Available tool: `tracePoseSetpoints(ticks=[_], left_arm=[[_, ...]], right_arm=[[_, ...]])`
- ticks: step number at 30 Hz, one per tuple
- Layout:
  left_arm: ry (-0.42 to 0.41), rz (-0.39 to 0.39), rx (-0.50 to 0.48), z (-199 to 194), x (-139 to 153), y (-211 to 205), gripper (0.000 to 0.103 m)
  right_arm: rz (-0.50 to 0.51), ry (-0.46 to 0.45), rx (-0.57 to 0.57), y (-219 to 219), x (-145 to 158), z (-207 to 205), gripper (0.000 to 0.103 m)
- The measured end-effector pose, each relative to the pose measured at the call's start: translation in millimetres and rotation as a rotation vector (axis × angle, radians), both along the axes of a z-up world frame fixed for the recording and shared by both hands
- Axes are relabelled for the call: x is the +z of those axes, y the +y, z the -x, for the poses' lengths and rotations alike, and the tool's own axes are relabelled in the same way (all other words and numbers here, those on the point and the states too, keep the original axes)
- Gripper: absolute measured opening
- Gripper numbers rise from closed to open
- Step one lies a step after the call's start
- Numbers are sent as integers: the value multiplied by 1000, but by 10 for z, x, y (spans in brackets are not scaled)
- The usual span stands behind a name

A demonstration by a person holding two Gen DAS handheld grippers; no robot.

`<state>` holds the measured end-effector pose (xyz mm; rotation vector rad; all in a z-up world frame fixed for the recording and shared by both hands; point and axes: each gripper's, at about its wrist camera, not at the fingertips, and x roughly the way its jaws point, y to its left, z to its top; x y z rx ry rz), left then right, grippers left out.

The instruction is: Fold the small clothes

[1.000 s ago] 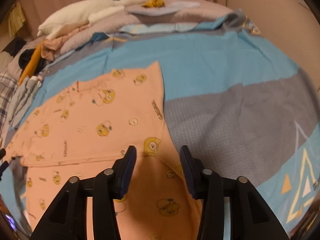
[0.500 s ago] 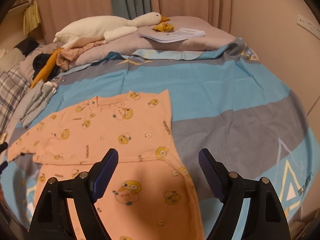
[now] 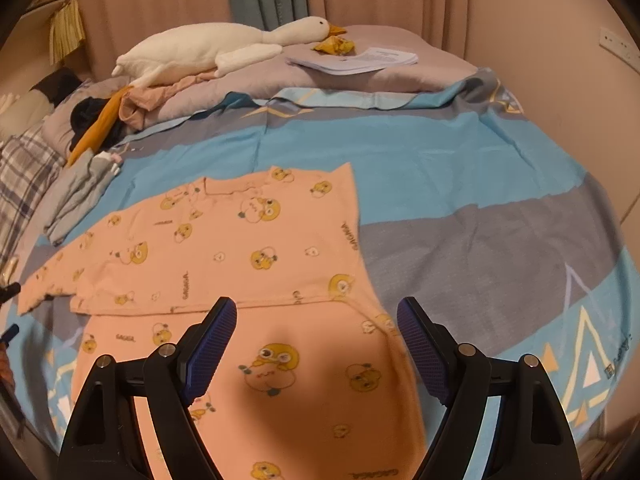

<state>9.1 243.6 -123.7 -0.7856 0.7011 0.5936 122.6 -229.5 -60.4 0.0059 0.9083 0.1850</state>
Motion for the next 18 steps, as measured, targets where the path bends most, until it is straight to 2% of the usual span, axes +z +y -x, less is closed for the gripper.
tracePoseSetpoints(ticks=[3, 9, 13, 18], left_arm=[[-13, 41, 42, 34, -91, 150, 91], [-7, 56, 91, 8, -200, 332, 80], [-63, 129, 94, -43, -360, 487, 79], [-109, 112, 119, -84, -375, 559, 71]], right_arm=[[1, 1, 7, 35, -3, -2, 82], [2, 3, 5, 52, -1, -10, 82], [5, 5, 6, 62, -9, -25, 82], [20, 14, 17, 162, -27, -69, 82]])
